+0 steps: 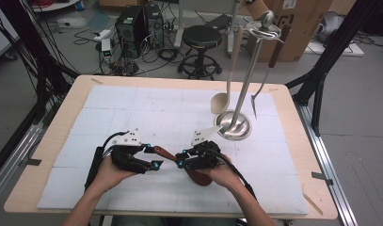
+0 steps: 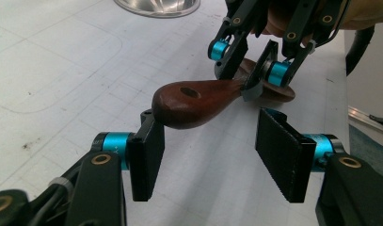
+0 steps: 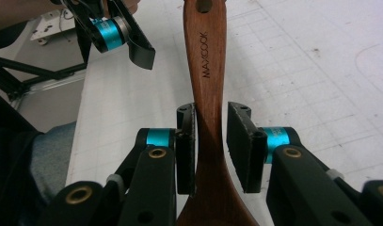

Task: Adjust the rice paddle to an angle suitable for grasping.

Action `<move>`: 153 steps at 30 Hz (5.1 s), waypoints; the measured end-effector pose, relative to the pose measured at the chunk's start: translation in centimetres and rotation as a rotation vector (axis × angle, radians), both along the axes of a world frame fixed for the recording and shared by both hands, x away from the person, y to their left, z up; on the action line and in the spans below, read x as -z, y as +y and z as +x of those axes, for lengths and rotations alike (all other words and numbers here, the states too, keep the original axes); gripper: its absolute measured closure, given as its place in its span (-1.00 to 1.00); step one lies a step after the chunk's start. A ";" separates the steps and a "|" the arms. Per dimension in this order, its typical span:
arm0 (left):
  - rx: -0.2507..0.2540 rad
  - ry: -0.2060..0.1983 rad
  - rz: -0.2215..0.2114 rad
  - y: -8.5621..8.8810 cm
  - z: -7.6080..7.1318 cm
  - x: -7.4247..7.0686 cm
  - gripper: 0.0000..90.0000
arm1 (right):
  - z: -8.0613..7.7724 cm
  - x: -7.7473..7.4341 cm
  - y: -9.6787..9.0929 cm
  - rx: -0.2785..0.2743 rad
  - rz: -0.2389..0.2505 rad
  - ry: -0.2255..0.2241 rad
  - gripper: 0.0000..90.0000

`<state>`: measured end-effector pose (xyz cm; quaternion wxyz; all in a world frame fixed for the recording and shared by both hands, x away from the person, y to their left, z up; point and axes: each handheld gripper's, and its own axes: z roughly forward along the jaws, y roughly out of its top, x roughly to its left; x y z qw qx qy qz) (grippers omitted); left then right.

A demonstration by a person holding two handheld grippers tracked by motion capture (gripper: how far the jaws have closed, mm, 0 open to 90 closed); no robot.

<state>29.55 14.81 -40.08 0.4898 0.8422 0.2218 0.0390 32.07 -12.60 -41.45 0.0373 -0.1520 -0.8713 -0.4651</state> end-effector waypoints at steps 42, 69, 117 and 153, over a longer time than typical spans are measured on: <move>-0.006 -0.039 -0.022 -0.5 -0.5 -0.6 -0.32 | 0.2 -3.1 -0.5 0.047 0.217 0.003 0.71; 0.039 -0.044 -0.006 -0.9 -0.7 -0.5 0.10 | -0.4 -3.2 2.5 0.081 0.287 -0.065 0.72; 0.060 -0.061 0.010 -0.7 -0.7 -0.4 0.49 | -1.8 -3.4 1.1 0.072 0.270 -0.112 0.67; 0.045 -0.056 -0.031 0.1 -0.7 -0.7 0.16 | -1.5 -3.2 -0.5 0.095 0.289 -0.097 0.73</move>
